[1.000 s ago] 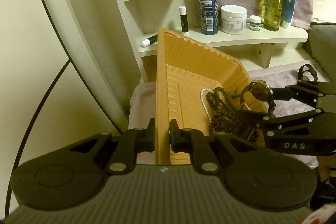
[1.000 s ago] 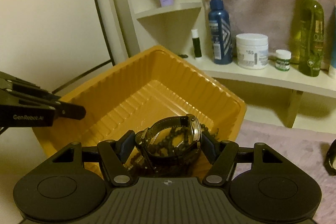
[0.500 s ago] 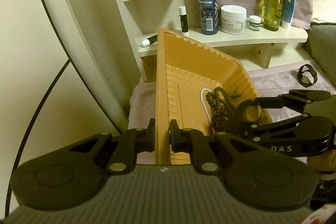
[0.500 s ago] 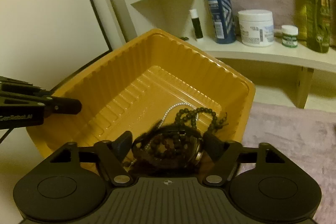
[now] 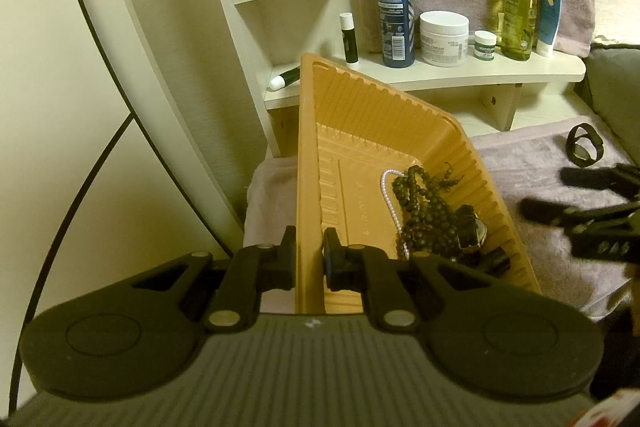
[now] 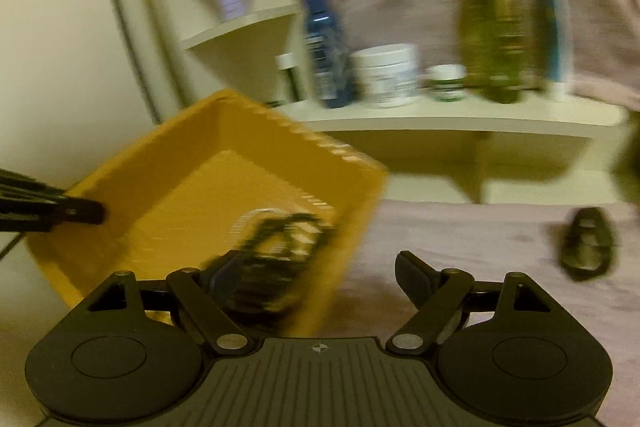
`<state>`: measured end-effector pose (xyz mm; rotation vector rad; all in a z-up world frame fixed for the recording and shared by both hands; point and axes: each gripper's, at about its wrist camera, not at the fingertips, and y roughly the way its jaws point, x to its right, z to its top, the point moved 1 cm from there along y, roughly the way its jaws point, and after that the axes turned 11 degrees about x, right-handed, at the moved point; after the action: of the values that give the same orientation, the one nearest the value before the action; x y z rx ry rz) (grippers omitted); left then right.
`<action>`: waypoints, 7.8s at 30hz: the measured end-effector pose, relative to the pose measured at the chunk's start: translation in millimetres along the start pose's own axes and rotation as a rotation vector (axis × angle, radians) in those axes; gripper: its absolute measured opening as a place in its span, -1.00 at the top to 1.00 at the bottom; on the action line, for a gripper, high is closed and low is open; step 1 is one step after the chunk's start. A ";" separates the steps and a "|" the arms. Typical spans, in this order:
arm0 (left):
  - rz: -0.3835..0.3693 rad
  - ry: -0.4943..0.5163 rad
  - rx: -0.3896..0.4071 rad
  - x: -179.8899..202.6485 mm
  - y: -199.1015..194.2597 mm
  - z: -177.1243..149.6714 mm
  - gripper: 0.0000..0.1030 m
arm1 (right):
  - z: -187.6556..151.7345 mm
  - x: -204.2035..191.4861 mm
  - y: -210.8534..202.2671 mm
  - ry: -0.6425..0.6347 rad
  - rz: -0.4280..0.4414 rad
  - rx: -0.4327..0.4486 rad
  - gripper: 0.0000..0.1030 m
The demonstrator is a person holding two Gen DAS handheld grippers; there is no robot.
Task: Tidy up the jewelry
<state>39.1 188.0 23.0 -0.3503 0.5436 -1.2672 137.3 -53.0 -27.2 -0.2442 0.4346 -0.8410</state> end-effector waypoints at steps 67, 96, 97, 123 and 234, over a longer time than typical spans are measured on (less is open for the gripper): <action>-0.034 -0.028 -0.007 -9.6 3.1 -2.4 0.77 | 73.2 -21.9 -10.9 -0.163 0.060 0.016 0.56; -0.194 -0.237 -0.097 -75.0 51.9 -46.3 0.76 | 32.9 -117.0 89.6 -0.204 0.241 -0.170 0.56; -0.188 -0.237 -0.098 -75.8 52.5 -47.1 0.76 | 29.6 -118.6 91.4 -0.210 0.241 -0.177 0.56; -0.145 -0.331 0.048 -91.1 -4.0 -33.9 -0.50 | 22.7 -112.5 39.8 -0.188 0.137 -0.101 -0.34; -0.204 -0.179 -0.112 112.0 -78.3 -73.1 -0.99 | -34.8 -3.0 -166.1 0.086 -0.284 -0.239 -0.64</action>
<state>-42.5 62.5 -16.8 -0.6191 0.4341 -1.3877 9.1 -159.4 5.2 -0.5005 0.5904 -1.0811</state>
